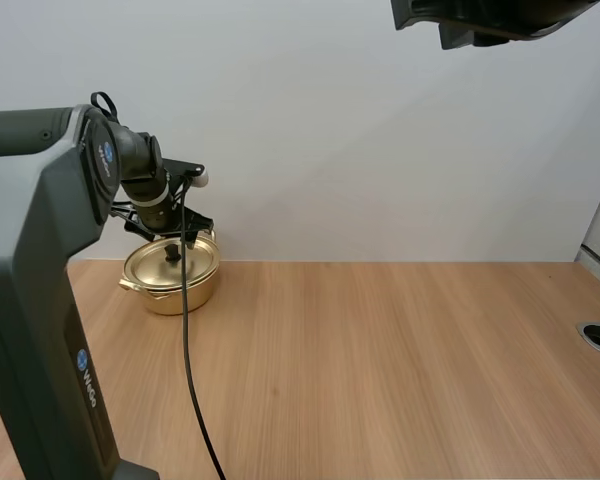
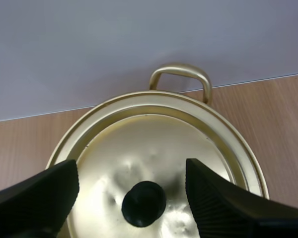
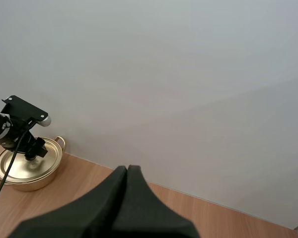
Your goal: Open the pot, put the car inside, and close it
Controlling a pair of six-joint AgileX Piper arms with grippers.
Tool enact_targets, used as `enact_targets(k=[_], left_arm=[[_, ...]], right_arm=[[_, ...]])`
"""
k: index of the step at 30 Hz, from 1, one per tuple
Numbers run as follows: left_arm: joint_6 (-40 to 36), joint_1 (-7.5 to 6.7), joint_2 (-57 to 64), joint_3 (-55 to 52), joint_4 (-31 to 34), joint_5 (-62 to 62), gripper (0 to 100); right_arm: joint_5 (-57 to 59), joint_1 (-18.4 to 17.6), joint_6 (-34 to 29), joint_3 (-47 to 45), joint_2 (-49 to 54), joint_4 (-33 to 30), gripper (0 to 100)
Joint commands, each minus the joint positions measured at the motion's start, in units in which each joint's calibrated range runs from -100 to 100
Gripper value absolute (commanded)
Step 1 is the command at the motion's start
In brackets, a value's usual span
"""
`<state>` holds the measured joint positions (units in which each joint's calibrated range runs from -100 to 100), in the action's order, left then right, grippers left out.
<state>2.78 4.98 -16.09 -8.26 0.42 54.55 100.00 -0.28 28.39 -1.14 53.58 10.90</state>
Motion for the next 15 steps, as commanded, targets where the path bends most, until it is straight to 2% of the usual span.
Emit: enact_targets(k=[1, 3, 4, 5, 6, 7, 11, 15], left_arm=[[0.0, 0.02, 1.1, 1.2, 0.0, -0.4, 100], [0.6, 0.02, 2.6, 2.3, 0.0, -1.4, 100], [0.5, 0.02, 3.6, 2.7, 0.0, -1.4, 85], [-0.5, 0.09, 4.5, 3.3, 0.0, -1.4, 59], [-2.4, 0.25, 5.4, 3.8, 0.0, -1.4, 27], [-4.2, 0.53, 6.3, 4.3, 0.0, -1.4, 0], [-6.7, 1.85, 8.9, 5.1, -0.4, -9.5, 0], [-6.8, 3.49, 11.6, 5.4, -0.4, -12.3, 0]], right_arm=[[0.0, 0.0, 0.0, -0.1, 0.0, 0.0, 0], [0.0, 0.0, 0.0, -0.1, 0.0, 0.0, 0], [0.0, 0.0, 0.0, -0.1, 0.0, 0.0, 0], [0.0, 0.0, 0.0, -0.1, 0.0, 0.0, 0], [0.0, 0.0, 0.0, -0.1, 0.0, 0.0, 0], [0.0, 0.0, 0.0, -0.1, 0.0, 0.0, 0], [0.0, 0.0, -0.6, -0.1, 0.0, -0.8, 0], [0.0, 0.3, -6.2, -1.0, 0.0, -6.9, 0]])
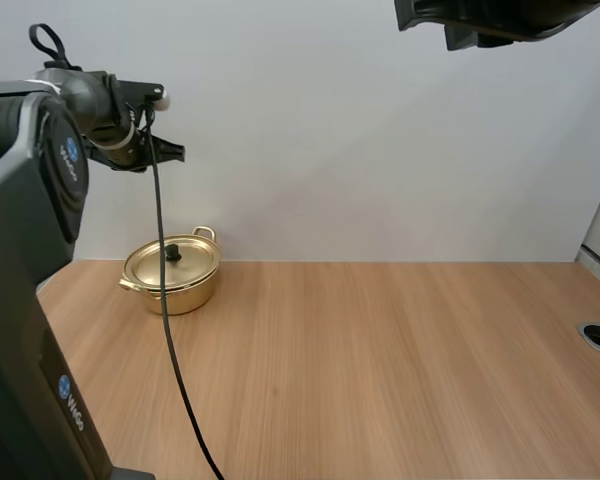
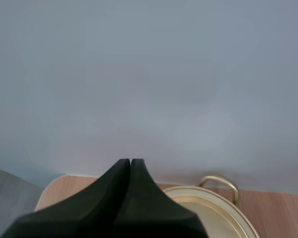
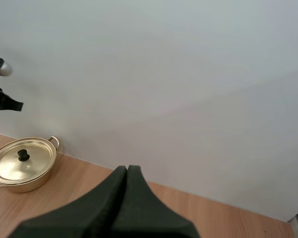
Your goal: Open the pot, put the car inside, and close it
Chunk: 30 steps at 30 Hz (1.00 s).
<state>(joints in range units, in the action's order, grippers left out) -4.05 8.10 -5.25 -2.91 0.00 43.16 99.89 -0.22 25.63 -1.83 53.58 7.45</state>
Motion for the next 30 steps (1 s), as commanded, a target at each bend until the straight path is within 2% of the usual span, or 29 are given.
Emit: enact_targets(k=[1, 3, 6, 10, 12, 19, 25, 27, 30], left_arm=[[0.0, 0.64, 1.7, 0.0, 0.0, 0.2, 0], [0.0, 0.82, 3.3, 0.0, 0.0, 2.0, 0], [0.0, 0.82, 6.1, 0.0, 0.0, 3.5, 0], [0.0, 0.82, 10.3, 0.0, 0.0, 4.0, 0], [0.0, 0.82, 12.0, 0.0, 0.0, 4.0, 0], [0.0, 0.82, 18.0, -0.2, 1.1, 3.9, 0], [0.0, 0.82, 25.6, -3.2, 0.0, 4.0, 0], [0.0, 0.74, 28.6, -5.9, -1.2, 4.0, 0], [0.0, 0.74, 33.0, -11.3, -3.5, 3.9, 0]], right_arm=[[0.1, 0.8, -5.3, -0.9, 0.0, -5.2, 0], [-0.7, 2.0, -9.9, -3.4, -0.1, -8.3, 0], [-7.6, 3.1, -12.6, -9.6, -0.4, -7.4, 0], [-18.4, 3.4, -12.6, -21.3, -1.4, -1.7, 0], [-25.1, 3.4, -12.6, -27.9, -1.6, -1.2, 0], [-54.9, 3.4, -12.6, -45.9, -1.6, -5.7, 0], [-78.3, 3.4, -12.6, -60.8, -1.6, -5.9, 0], [-82.3, 3.4, -12.6, -64.7, -1.6, -5.0, 0], [-81.9, 3.4, -12.6, -69.4, -1.6, -4.0, 0]])
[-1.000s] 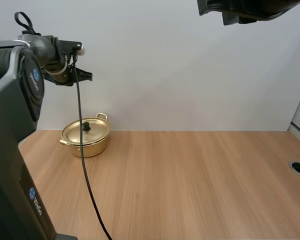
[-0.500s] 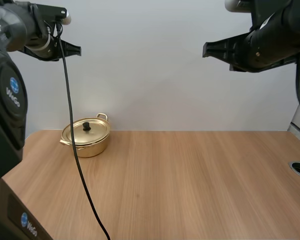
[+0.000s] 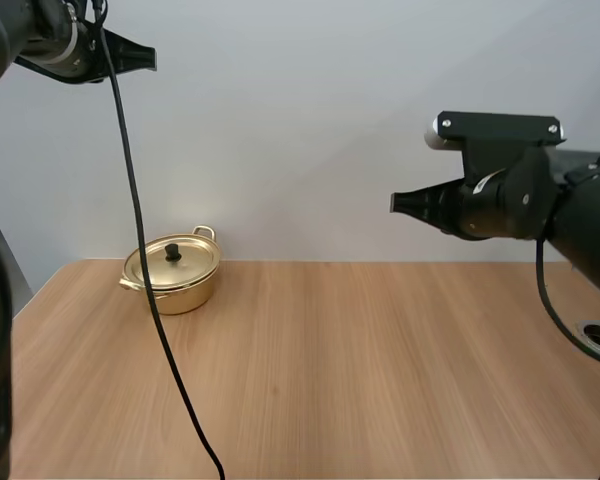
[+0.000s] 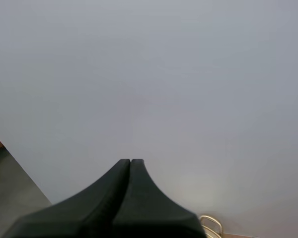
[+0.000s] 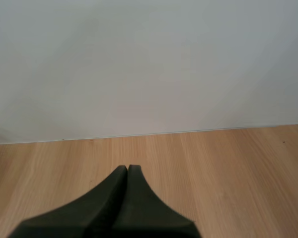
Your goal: Open the pot, put the car inside, and close it
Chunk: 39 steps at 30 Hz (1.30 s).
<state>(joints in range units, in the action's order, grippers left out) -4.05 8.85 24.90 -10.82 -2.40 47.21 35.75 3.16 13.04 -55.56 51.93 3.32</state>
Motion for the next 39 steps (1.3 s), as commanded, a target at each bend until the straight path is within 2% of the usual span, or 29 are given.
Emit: enact_targets(k=[1, 3, 7, 13, 21, 25, 29, 37, 39], left_arm=[[0.0, -0.22, 4.5, -5.7, -1.7, -0.7, 0], [0.0, -1.18, 7.7, -10.9, -1.7, -5.3, 0], [0.0, -3.61, 13.1, -23.3, -0.6, -26.8, 0], [0.0, -7.22, 19.2, -43.1, -0.2, -57.0, 0], [0.7, -12.06, 28.2, -62.7, -1.1, -78.1, 0], [6.0, -14.36, 34.7, -69.8, -8.3, -79.8, 0], [8.2, -14.79, 40.9, -77.3, -14.6, -77.9, 0], [8.6, -14.79, 52.7, -89.2, -14.9, -77.7, 0], [10.0, -14.79, 55.8, -89.2, -15.5, -71.1, 0]], right_arm=[[-16.4, 0.0, 0.0, -16.8, 0.0, 0.1, 0], [-14.7, 0.0, 0.0, -18.5, 1.5, 0.1, 0], [-11.3, -0.5, 0.0, -21.7, 10.2, -2.2, 0], [-17.6, -0.6, 0.0, -29.5, 22.9, -2.6, 0], [-28.1, -0.6, 0.0, -41.2, 27.6, -4.1, 0], [-32.8, -0.6, 0.0, -44.4, 30.3, -4.1, 0], [-24.4, -0.6, 0.0, -44.4, 33.7, -4.1, 0], [-8.9, -0.6, 0.0, -44.4, 42.8, -4.1, 0], [-7.6, -0.6, 0.0, -44.4, 45.0, -4.1, 0]])
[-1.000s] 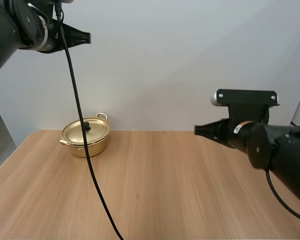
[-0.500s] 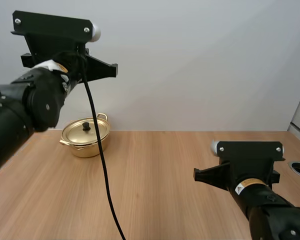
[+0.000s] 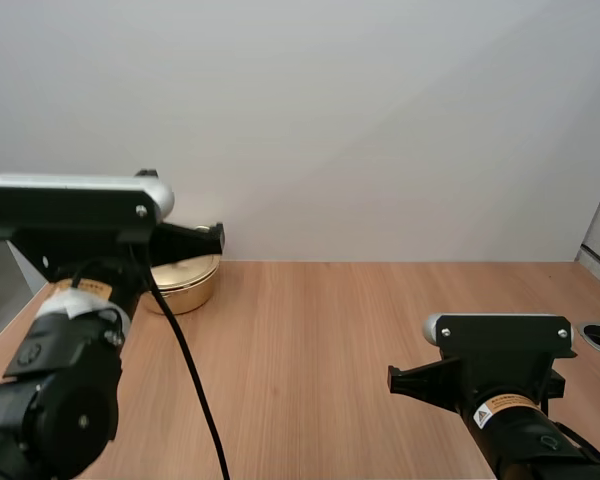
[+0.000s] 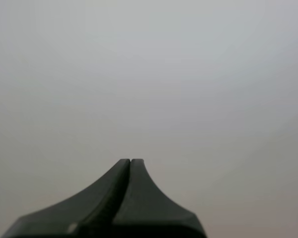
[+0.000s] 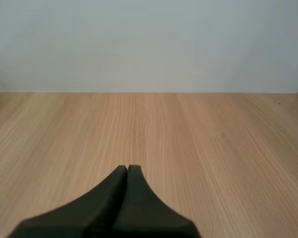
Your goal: Open the pot, put the car inside, and close it
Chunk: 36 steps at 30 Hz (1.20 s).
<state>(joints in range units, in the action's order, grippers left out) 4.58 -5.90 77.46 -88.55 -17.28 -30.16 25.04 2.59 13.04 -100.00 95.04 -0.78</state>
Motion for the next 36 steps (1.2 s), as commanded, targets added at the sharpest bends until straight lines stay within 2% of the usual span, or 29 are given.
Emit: enact_targets(k=[1, 8, 13, 17, 20, 24, 27, 29, 36], left_arm=[[2.6, 0.05, 4.7, -11.5, -1.6, 8.7, 0], [9.0, 0.11, 15.3, -11.5, -3.4, 27.0, 0], [9.2, 0.14, 21.8, -11.5, -3.4, 36.9, 0], [9.1, 0.41, 22.5, -11.5, -0.6, 44.4, 0], [6.5, 1.23, 22.5, -11.5, 2.4, 50.0, 0], [-3.1, 3.27, 22.5, -11.5, 7.0, 52.9, 0], [-4.8, 4.32, 22.5, -11.5, 9.9, 57.1, 0], [-4.8, 4.62, 22.5, -11.5, 11.3, 61.2, 0], [-4.8, 4.62, 22.5, -11.5, 11.3, 61.2, 0]], right_arm=[[4.1, -0.1, 0.0, 0.0, 3.1, 0.0, 0], [6.3, -0.1, 0.0, 0.0, 5.0, 0.0, 0], [6.3, -0.1, 0.0, 0.0, 5.0, 0.0, 0], [6.3, -0.1, 0.0, 0.0, 5.0, 0.0, 0], [6.3, -0.1, 0.0, 0.0, 5.0, 0.0, 0], [6.3, -0.1, 0.0, 0.0, 5.0, 0.0, 0], [6.3, -0.1, 0.0, 0.0, 5.0, 0.0, 0], [6.3, -0.1, 0.0, 0.0, 5.0, 0.0, 0], [6.3, -0.1, 0.0, 0.0, 5.0, 0.0, 0]])
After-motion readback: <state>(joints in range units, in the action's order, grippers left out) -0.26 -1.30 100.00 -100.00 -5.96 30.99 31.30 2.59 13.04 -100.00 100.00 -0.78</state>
